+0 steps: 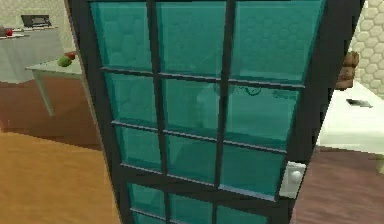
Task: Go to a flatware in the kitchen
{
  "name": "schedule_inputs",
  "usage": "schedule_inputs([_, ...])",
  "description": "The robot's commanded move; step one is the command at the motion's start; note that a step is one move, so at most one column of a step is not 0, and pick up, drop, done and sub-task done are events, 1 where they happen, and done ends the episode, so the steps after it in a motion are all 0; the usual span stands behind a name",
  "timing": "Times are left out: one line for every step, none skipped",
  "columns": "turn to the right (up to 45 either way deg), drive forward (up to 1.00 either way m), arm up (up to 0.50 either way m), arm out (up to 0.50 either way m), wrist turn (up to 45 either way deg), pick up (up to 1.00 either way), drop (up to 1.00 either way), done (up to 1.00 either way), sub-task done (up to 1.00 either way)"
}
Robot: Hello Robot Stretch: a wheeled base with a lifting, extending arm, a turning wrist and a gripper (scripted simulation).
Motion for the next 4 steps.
schedule_inputs([-45.0,0.0,0.0,0.0,0.0,0.0,0.0,0.0,0.0])
schedule_inputs([0.0,0.5,0.0,0.0,0.0,0.0,0.0,0.0,0.0])
schedule_inputs([-12.0,0.0,0.0,0.0,0.0,0.0,0.0,0.0,0.0])
schedule_inputs([-3.0,0.0,0.0,0.0,0.0,0.0,0.0,0.0,0.0])
